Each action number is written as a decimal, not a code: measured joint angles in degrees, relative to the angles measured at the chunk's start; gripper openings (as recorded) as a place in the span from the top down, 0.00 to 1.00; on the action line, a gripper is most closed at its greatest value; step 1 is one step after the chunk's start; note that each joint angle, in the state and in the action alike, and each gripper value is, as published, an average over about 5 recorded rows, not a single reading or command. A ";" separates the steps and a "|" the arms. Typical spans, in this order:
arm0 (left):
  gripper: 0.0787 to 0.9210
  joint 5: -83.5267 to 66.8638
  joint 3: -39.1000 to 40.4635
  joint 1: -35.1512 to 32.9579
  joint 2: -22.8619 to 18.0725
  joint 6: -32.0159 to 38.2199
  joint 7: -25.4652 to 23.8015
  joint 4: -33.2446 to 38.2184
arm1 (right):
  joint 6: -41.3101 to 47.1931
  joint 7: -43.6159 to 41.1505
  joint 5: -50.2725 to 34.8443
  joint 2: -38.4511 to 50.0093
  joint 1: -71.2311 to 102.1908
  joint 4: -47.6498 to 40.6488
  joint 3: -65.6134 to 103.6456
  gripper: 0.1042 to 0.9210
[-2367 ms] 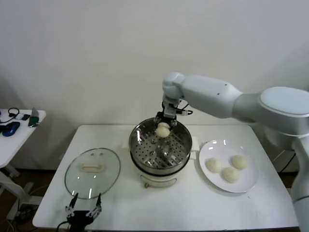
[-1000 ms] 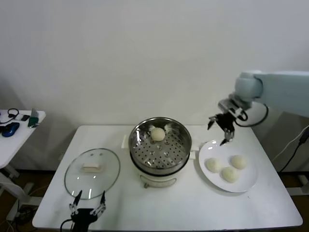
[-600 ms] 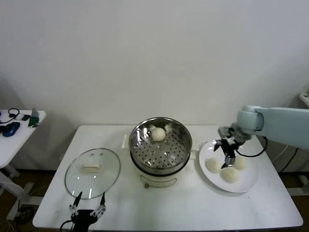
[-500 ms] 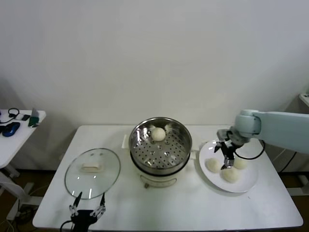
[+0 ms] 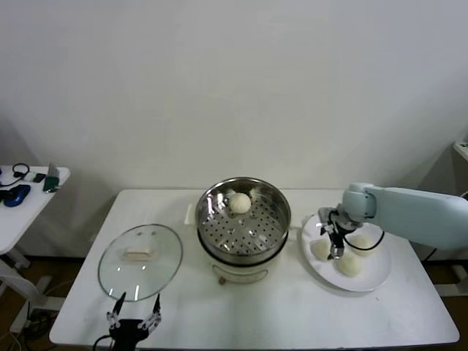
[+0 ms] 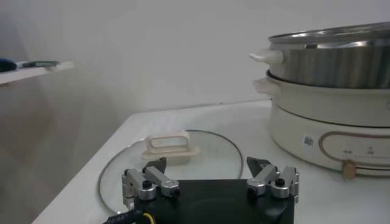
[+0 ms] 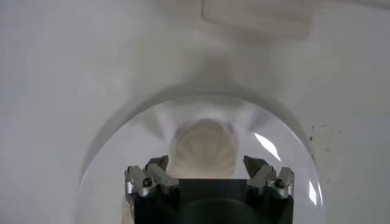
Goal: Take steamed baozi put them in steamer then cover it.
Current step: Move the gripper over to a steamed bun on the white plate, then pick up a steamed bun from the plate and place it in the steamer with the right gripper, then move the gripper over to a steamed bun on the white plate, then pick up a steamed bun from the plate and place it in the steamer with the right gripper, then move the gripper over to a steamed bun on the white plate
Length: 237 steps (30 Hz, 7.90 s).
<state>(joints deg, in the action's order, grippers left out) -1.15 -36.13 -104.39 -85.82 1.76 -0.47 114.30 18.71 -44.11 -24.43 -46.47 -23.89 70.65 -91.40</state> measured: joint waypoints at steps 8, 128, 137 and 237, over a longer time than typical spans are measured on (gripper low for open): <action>0.12 0.04 -0.06 -0.07 -0.12 -0.03 0.21 -0.04 | 0.16 -0.65 0.95 -0.59 1.35 -1.65 1.97 0.39; 0.12 0.48 0.49 0.43 -1.80 -0.25 0.90 0.18 | -1.41 -4.47 5.60 10.34 -4.98 7.92 -2.79 0.12; 0.12 0.71 0.54 0.30 -1.81 -0.23 0.96 0.12 | -1.22 -4.25 7.44 9.31 1.62 4.26 2.33 0.16; 0.12 0.83 -0.72 0.80 -1.46 -0.40 1.52 0.99 | -22.23 -15.35 1.95 1.12 -31.39 6.08 -12.09 0.12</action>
<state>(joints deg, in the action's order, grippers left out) -0.32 -36.84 -103.59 -87.28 1.36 1.05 115.29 -3.52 -59.45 -22.48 -45.36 -55.28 76.73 -103.49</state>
